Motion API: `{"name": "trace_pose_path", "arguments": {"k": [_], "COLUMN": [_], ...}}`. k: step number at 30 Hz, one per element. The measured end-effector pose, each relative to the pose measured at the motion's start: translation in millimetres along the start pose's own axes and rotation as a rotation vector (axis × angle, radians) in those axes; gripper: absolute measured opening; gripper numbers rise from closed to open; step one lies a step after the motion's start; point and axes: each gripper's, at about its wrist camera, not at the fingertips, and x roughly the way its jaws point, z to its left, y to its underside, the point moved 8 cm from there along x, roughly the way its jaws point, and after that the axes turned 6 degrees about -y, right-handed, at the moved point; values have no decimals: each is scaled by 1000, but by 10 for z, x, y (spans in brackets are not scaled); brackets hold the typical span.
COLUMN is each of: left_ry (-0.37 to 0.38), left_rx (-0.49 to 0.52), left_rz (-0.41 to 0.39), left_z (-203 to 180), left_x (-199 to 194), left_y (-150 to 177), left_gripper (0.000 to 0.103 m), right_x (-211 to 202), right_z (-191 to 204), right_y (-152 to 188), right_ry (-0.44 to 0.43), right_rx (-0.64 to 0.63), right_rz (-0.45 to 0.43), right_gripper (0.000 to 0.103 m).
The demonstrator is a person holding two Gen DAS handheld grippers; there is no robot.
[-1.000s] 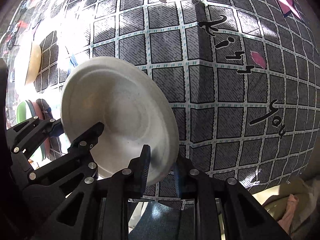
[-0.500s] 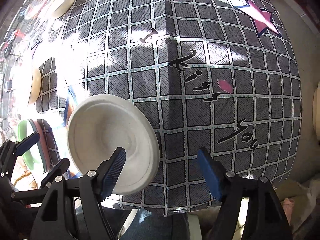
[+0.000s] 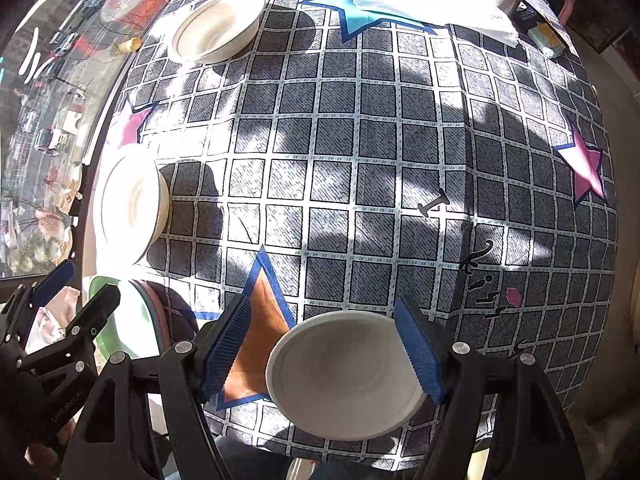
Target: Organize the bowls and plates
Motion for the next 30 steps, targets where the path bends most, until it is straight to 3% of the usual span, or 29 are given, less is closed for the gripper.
{"name": "trace_pose_path", "arguments": {"k": [7, 11, 19, 20, 22, 23, 25, 28, 30], "left_ry": [-101, -152, -131, -129, -116, -98, -32, -69, -74], "left_rx": [-193, -175, -151, -152, -158, -165, -186, -134, -113], "left_rz": [78, 84, 160, 169, 199, 222, 246, 229, 231], "left_z": [740, 870, 858, 852, 839, 822, 746, 650, 592], "left_x": [439, 595, 1001, 1038, 1120, 1163, 1206, 1173, 1156], "left_y": [-304, -400, -436, -435, -419, -400, -378, -401, -388], "left_gripper": [80, 80, 79, 77, 59, 53, 34, 31, 31], "right_x": [467, 705, 1036, 1062, 1130, 1163, 1206, 1222, 1219], "right_z": [656, 868, 1053, 1043, 1062, 1066, 1071, 1112, 1137], "right_y": [-282, -443, -601, -597, -582, -567, -522, -477, -446], "right_ry": [-44, -62, -68, -68, -77, -86, -120, -170, -164], "right_rx": [-88, -82, -78, -72, -59, -49, -19, -3, -35], "right_rz": [60, 84, 117, 125, 137, 147, 174, 184, 190], "right_gripper": [75, 75, 75, 75, 74, 69, 44, 21, 16]}}
